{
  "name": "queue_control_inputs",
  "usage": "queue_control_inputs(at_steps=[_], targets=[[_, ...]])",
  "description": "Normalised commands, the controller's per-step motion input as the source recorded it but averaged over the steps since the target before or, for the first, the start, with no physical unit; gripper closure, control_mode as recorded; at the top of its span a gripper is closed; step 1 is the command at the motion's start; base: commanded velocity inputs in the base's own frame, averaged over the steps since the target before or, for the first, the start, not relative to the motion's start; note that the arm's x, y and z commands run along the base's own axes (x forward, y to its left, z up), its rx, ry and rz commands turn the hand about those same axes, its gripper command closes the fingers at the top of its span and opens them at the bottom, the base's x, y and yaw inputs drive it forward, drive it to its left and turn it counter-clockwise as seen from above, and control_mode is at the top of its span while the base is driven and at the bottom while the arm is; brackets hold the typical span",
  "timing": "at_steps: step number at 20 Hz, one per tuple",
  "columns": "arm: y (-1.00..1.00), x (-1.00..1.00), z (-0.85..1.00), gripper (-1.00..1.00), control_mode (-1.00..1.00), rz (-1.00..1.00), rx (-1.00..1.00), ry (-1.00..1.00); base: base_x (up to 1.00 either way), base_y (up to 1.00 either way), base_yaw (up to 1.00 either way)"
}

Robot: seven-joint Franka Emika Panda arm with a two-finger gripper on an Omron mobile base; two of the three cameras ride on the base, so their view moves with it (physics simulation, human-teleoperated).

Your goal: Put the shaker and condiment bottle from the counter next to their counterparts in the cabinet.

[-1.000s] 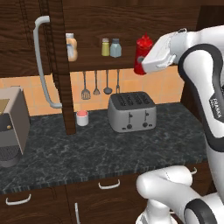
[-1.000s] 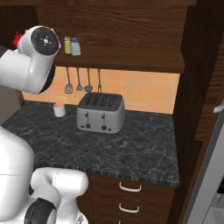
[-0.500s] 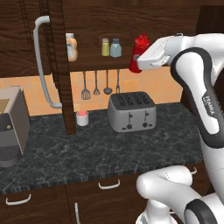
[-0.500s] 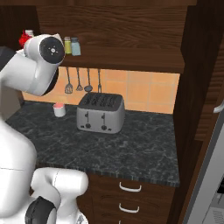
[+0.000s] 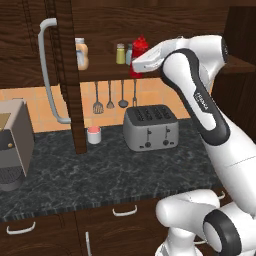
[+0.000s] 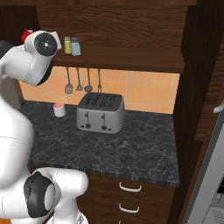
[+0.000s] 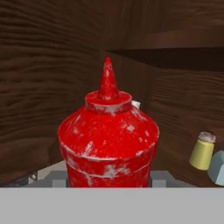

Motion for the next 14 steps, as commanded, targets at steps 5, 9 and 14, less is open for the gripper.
queue_control_inputs(at_steps=[5, 9, 14], targets=[[0.11, 0.67, 0.0, 1.0, -1.0, 0.0, 0.01, 0.07, 0.0, 0.0, 0.0], [0.18, 0.61, -0.01, 1.0, -1.0, 0.0, 0.0, 0.06, 0.0, 0.0, 0.0], [0.29, 0.37, -0.32, 1.0, -1.0, 0.0, 0.0, 0.01, 0.0, 0.0, 0.0]])
